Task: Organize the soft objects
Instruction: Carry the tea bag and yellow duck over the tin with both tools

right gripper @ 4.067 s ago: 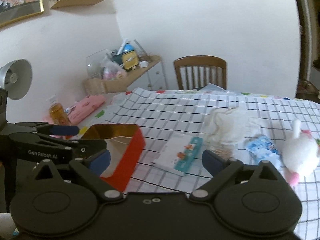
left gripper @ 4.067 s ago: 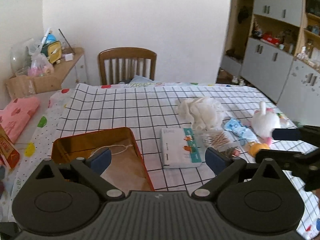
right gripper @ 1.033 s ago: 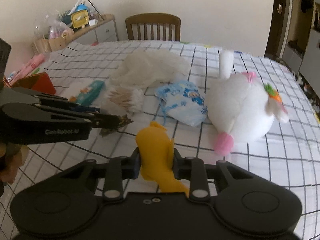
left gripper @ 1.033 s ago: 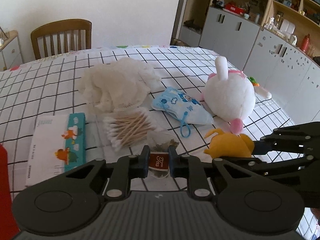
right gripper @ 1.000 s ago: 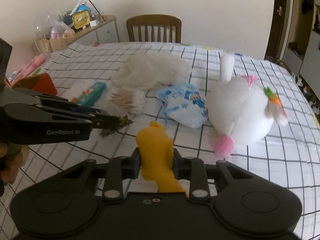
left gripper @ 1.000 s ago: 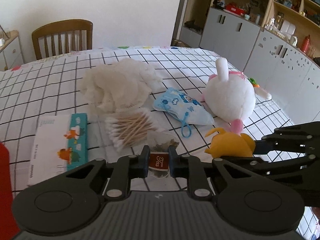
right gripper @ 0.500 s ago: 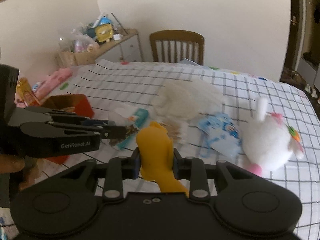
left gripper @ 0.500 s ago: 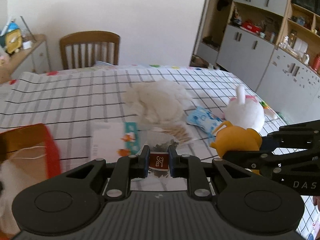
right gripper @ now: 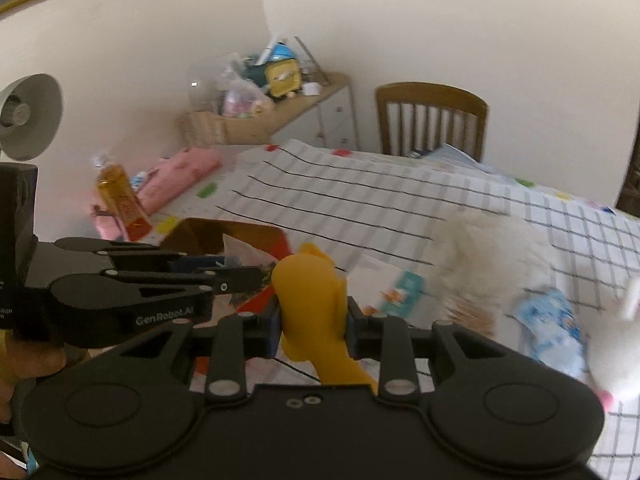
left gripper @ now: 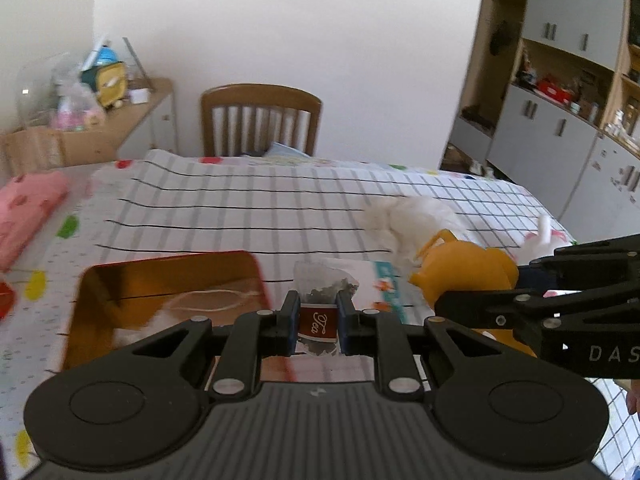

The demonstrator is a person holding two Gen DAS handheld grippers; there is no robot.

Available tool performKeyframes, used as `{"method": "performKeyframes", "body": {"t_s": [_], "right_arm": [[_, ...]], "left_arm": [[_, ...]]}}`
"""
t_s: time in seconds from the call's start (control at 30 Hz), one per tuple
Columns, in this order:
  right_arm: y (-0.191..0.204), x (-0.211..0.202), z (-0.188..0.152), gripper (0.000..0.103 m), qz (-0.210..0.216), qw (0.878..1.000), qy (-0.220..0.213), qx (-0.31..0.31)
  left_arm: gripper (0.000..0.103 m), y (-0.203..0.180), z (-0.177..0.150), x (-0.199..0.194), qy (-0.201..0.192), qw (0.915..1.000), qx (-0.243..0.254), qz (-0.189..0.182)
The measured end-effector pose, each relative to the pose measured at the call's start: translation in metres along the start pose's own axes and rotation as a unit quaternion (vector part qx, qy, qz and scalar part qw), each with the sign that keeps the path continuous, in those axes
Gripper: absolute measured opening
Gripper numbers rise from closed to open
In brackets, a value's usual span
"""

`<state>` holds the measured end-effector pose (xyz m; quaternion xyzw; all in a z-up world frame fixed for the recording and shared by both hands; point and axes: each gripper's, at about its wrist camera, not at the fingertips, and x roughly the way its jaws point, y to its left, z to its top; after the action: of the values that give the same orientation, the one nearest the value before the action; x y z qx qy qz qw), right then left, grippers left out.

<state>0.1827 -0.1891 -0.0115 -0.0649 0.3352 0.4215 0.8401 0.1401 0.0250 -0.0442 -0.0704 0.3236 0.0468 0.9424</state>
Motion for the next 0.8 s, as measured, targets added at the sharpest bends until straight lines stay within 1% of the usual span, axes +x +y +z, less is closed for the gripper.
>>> {"method": "performKeyframes", "body": {"t_s": [0.2, 0.3, 0.57, 0.8], "right_arm": [[0.033, 0.019, 0.016, 0.029, 0.025, 1.0, -0.002, -0.014], [0.045, 0.03, 0.024, 0.029, 0.034, 0.999, 0.001, -0.01], [0.062, 0.063, 0.04, 0.029, 0.05, 0.998, 0.014, 0.02], [0.07, 0.095, 0.043, 0.029, 0.057, 0.997, 0.03, 0.046]], "left_arm": [[0.018, 0.035, -0.003, -0.016, -0.004, 0.9995, -0.016, 0.026], [0.018, 0.051, -0.005, -0.022, -0.004, 0.999, -0.024, 0.037], [0.018, 0.085, -0.01, -0.024, 0.001, 0.9973, -0.037, 0.064], [0.018, 0.1, -0.014, -0.014, 0.015, 0.996, -0.038, 0.08]]}}
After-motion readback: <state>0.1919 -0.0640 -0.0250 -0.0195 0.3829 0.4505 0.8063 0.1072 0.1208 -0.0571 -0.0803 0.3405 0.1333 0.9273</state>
